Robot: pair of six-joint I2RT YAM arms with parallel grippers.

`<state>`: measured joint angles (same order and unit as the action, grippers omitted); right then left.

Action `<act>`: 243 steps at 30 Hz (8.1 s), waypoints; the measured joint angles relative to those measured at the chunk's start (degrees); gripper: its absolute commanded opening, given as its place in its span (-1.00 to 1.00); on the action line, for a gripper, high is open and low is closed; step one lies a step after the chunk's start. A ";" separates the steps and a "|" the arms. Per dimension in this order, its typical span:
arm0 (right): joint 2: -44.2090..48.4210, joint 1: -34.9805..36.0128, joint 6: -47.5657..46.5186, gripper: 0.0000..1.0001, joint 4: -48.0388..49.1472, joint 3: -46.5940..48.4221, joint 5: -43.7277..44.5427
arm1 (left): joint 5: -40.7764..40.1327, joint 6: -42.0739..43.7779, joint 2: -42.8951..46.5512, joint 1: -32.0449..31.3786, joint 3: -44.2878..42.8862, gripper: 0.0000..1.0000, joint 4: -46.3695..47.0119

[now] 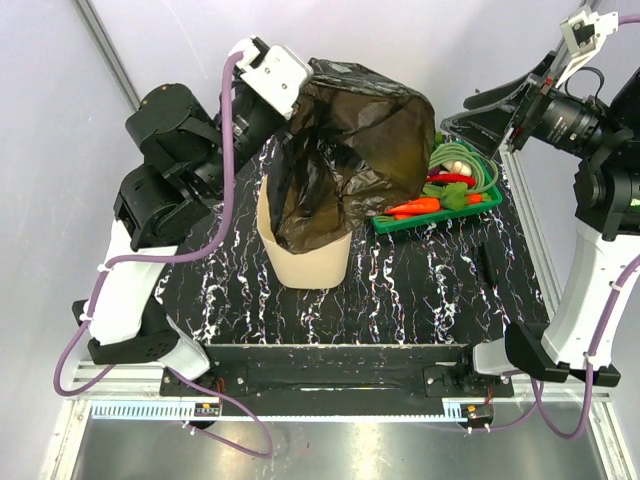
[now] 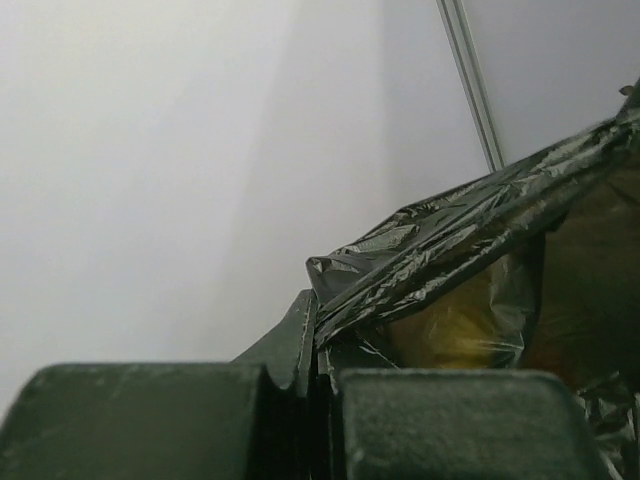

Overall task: Put the trash bags into the trash bin
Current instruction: Place the trash bag in the trash bin.

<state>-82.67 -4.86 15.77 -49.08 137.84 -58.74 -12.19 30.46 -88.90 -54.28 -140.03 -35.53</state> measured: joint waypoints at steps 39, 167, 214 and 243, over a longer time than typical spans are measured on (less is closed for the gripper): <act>21.00 15.47 -18.34 0.92 -6.36 -50.42 6.73 | -7.45 -1.01 -1.29 3.50 13.35 -1.00 -4.28; 1.53 29.68 -23.47 -0.30 10.12 -37.09 40.59 | 2.84 3.76 14.53 3.52 25.79 -1.00 -12.33; 6.01 29.68 -27.06 -1.00 -2.29 -40.39 33.77 | 1.27 6.10 16.96 5.18 40.81 -1.00 -33.62; 11.82 29.68 -34.53 -1.00 -5.40 -51.41 27.76 | 18.10 9.16 34.25 8.90 63.04 -0.93 -28.20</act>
<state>-70.85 24.82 -18.76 -54.48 86.43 -30.98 5.91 39.62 -54.65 -45.39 -76.99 -63.72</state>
